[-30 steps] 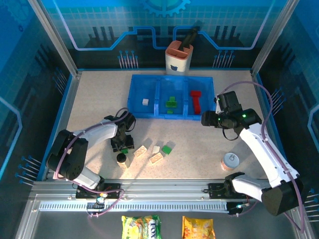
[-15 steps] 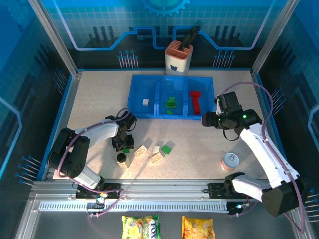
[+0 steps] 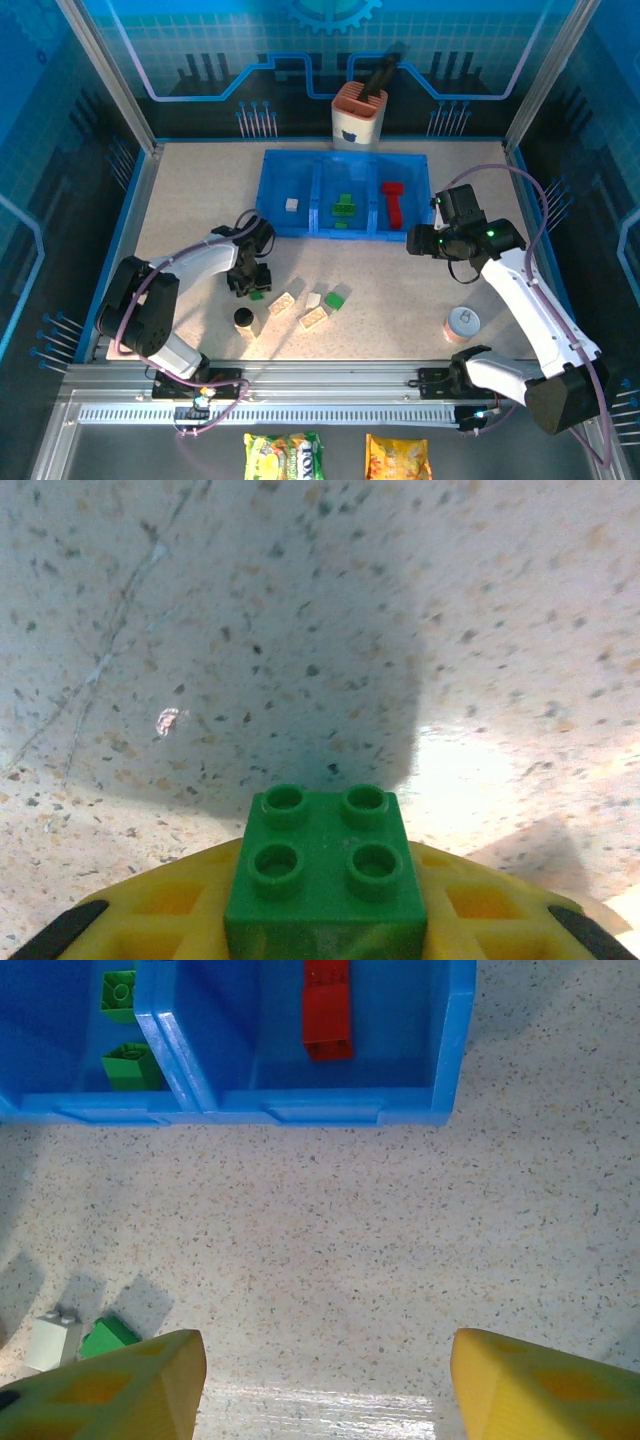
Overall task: Sort the legos into containers by color
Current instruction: Pick up the lego from the bottom-left of the table, then place the lego in the container.
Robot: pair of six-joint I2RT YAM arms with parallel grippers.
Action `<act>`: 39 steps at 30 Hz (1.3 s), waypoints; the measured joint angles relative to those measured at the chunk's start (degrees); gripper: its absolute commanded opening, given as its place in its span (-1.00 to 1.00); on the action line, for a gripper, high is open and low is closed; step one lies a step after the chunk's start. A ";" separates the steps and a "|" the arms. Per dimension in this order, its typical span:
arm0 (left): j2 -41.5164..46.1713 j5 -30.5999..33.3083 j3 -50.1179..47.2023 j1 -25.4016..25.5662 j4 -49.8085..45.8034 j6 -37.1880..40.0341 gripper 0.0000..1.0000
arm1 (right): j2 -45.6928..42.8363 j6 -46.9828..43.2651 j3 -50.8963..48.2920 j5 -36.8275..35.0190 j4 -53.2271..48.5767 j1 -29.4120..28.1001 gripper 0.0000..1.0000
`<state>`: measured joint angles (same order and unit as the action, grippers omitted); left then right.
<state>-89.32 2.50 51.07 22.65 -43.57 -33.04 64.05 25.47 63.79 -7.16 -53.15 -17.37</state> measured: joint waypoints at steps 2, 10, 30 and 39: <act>0.00 -0.15 1.22 0.00 -0.26 0.09 -0.37 | 0.00 0.00 0.00 -0.13 -0.02 0.00 0.34; -0.02 -1.49 5.90 0.02 -1.90 0.17 -0.37 | 0.00 0.00 0.00 -0.37 -0.39 0.00 0.34; -7.13 -1.97 23.12 10.38 -4.81 0.13 -0.37 | 1.01 0.00 0.20 -1.86 -0.92 0.00 0.33; -12.98 -1.97 32.65 12.96 -5.73 0.42 -0.36 | 1.01 -0.02 0.20 -2.58 -1.40 0.00 0.33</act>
<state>-102.30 0.54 83.72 35.62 -49.30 -32.62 65.06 25.45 63.99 -9.74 -54.54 -17.37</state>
